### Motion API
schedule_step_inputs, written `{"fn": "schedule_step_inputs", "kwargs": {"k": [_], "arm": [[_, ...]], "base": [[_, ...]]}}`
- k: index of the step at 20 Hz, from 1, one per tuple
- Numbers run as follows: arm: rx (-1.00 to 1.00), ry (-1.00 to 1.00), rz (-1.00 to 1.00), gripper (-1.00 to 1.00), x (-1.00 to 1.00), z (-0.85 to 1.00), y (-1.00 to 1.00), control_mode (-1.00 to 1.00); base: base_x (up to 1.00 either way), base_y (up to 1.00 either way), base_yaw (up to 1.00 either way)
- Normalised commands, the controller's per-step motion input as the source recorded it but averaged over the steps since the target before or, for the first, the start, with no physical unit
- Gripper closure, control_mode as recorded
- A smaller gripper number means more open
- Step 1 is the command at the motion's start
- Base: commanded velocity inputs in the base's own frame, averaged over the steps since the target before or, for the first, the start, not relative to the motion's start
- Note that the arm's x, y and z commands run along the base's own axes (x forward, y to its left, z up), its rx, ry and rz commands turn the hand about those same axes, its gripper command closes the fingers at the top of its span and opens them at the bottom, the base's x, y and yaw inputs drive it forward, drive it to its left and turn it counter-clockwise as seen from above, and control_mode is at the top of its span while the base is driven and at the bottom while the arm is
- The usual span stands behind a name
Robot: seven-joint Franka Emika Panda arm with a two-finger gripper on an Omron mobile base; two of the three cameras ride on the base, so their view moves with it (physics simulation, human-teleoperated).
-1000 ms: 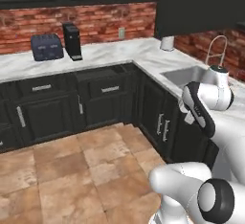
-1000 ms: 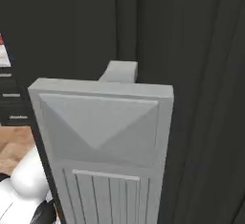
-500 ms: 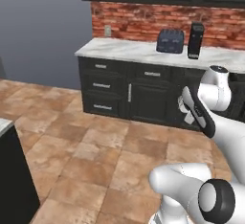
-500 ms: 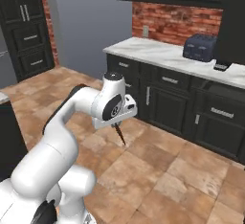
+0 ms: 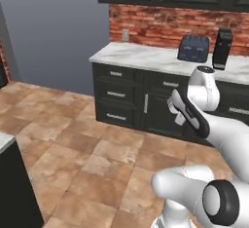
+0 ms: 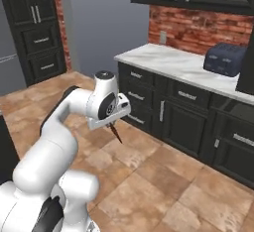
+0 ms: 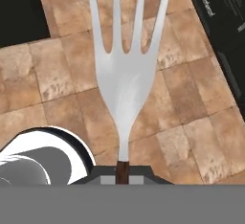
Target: Organize the utensils by type. Pick up the wooden spoons from the counter and place them in the open cabinet. Then pick up the metallic utensils from the counter and place them in the open drawer.
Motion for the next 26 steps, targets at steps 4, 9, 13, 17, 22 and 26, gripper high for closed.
{"fn": "schedule_step_inputs", "kwargs": {"k": [4,9,13,17,22,26], "arm": [[0.0,0.0,0.0,1.0,0.0,0.0,0.0,1.0],[0.0,0.0,0.0,1.0,0.0,0.0,0.0,1.0],[0.0,0.0,0.0,1.0,0.0,0.0,0.0,1.0],[0.0,0.0,0.0,1.0,0.0,0.0,0.0,1.0],[0.0,0.0,0.0,1.0,0.0,0.0,0.0,1.0],[0.0,0.0,0.0,1.0,0.0,0.0,0.0,1.0]], "base": [[1.0,-0.12,0.0],[1.0,-0.14,0.0],[0.97,-0.05,-0.18],[0.8,0.13,-0.49],[0.66,0.33,-0.65],[0.51,0.43,-0.78]]}}
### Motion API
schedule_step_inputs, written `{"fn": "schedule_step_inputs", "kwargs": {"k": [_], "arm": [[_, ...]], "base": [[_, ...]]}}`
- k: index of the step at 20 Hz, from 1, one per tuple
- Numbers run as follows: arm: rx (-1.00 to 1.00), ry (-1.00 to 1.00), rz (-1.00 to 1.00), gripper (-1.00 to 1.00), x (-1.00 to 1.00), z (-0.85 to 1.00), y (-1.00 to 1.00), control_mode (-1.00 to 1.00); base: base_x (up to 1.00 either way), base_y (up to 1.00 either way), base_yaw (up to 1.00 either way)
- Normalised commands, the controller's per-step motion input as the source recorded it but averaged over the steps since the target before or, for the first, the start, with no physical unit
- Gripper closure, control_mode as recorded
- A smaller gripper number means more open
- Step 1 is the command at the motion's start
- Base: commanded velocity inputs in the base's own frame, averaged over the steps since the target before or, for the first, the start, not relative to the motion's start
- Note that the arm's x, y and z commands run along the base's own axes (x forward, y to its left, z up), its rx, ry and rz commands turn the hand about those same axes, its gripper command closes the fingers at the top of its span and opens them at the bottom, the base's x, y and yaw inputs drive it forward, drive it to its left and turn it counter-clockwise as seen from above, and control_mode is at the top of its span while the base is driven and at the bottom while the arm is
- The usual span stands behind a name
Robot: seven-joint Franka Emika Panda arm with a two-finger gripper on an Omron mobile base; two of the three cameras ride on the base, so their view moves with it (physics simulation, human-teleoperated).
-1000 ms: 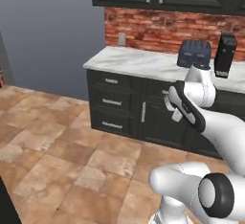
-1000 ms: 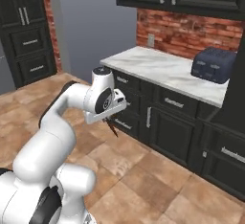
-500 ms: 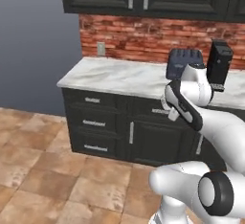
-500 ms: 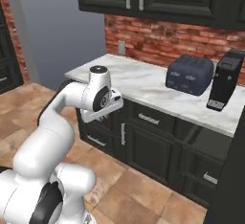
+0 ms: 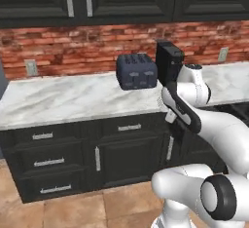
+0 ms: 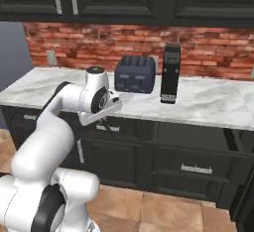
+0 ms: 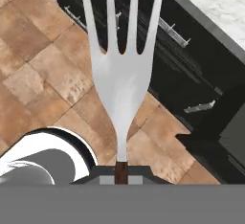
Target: Organize the utensils by type. Pick up the wooden spoons from the counter and place them in the open cabinet. Then pick up the metallic utensils from the counter and place them in the open drawer.
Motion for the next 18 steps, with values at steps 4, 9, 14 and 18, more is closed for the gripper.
{"fn": "schedule_step_inputs", "kwargs": {"k": [4,9,14,18], "arm": [[0.0,0.0,0.0,1.0,0.0,0.0,0.0,1.0],[0.0,0.0,0.0,1.0,0.0,0.0,0.0,1.0],[0.0,0.0,0.0,1.0,0.0,0.0,0.0,1.0],[0.0,0.0,0.0,1.0,0.0,0.0,0.0,1.0]], "base": [[0.58,0.46,-0.75],[0.71,0.55,-0.63],[0.58,0.65,-0.58],[0.37,0.65,-0.65]]}}
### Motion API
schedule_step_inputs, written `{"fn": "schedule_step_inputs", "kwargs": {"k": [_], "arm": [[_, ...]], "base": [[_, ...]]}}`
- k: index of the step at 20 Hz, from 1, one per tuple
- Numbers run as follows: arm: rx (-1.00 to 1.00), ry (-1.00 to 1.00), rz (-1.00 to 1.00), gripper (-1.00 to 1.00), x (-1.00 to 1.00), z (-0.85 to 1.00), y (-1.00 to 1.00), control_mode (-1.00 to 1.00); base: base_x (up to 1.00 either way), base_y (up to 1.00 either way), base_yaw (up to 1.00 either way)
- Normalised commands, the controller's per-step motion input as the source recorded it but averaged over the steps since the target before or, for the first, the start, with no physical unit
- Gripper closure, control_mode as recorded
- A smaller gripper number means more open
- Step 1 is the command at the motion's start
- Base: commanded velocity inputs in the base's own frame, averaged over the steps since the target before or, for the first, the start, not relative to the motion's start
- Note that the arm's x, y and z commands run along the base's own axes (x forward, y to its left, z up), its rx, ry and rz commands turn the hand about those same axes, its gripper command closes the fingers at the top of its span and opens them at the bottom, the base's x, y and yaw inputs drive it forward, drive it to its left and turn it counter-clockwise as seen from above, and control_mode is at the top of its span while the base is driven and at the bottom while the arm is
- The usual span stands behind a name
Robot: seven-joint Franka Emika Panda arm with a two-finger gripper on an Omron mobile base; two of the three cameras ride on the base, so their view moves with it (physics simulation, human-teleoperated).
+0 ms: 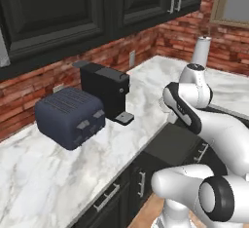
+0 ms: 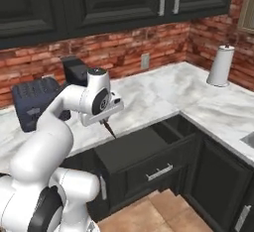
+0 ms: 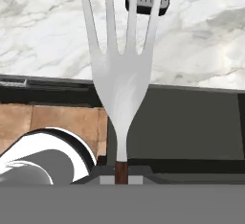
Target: Organize the utensils by type. Pick up the wooden spoons from the counter and place them in the open cabinet. Then pick up the metallic utensils from the counter and place them in the open drawer.
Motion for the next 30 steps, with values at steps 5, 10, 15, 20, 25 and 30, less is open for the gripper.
{"fn": "schedule_step_inputs", "kwargs": {"k": [5,10,15,20,25,30], "arm": [[0.0,0.0,0.0,1.0,0.0,0.0,0.0,1.0],[0.0,0.0,0.0,1.0,0.0,0.0,0.0,1.0],[0.0,0.0,0.0,1.0,0.0,0.0,0.0,1.0],[0.0,0.0,0.0,1.0,0.0,0.0,0.0,1.0],[0.0,0.0,0.0,1.0,0.0,0.0,0.0,1.0],[0.0,0.0,0.0,1.0,0.0,0.0,0.0,1.0]], "base": [[0.24,0.59,-0.71],[0.31,0.53,-0.61],[0.19,0.32,-0.27],[0.27,0.2,-0.13],[0.02,0.08,-0.02],[0.02,0.05,-0.01]]}}
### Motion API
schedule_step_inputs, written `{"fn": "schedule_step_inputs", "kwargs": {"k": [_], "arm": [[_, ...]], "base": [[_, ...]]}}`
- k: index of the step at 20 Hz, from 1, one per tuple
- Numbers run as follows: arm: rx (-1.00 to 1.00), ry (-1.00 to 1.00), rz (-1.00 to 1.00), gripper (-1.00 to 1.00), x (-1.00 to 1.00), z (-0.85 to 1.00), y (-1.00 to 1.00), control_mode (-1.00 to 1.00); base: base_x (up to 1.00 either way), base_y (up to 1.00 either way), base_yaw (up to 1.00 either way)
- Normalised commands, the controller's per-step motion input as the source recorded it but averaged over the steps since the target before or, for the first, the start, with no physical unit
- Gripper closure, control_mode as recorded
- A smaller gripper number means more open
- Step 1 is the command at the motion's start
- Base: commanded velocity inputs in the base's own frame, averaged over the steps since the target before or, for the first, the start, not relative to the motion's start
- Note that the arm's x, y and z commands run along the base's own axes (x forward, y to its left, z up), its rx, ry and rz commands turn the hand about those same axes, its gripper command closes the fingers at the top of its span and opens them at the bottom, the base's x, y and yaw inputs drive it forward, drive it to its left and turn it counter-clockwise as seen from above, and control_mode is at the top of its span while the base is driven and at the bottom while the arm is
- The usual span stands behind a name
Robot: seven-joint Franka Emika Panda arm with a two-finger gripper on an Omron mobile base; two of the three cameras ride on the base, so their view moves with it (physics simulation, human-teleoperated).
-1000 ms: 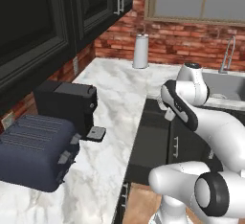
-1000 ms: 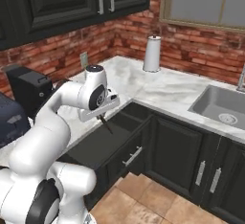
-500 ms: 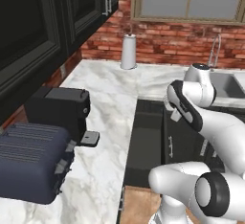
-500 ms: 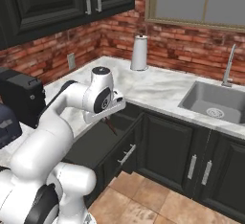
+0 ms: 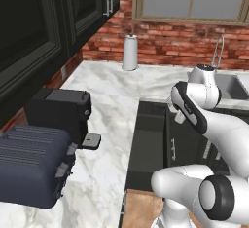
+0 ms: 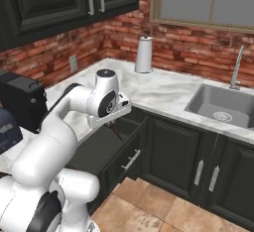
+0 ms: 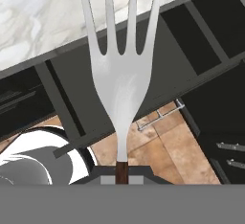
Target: Organize the utensils by type. Pick up the wooden spoons from the counter and place them in the open cabinet. Then pick up the metallic utensils from the counter and place them in the open drawer.
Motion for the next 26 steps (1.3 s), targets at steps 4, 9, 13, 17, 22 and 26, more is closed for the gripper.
{"fn": "schedule_step_inputs", "kwargs": {"k": [4,9,13,17,22,26], "arm": [[0.0,0.0,0.0,1.0,0.0,0.0,0.0,1.0],[0.0,0.0,-0.07,1.0,0.02,0.0,0.01,-1.0],[0.0,-0.02,-0.34,1.0,0.14,0.0,0.02,-1.0],[0.01,-0.01,-0.6,1.0,0.55,-0.07,0.14,-1.0],[0.12,-0.01,-0.64,1.0,0.49,-0.2,0.19,-1.0],[0.25,-0.02,-0.51,1.0,0.28,-0.29,0.03,-1.0]], "base": [[0.05,0.07,-0.07],[0.03,0.03,-0.03],[0.0,0.0,0.0],[0.0,0.0,0.0],[0.0,0.0,0.0],[0.0,0.0,0.0]]}}
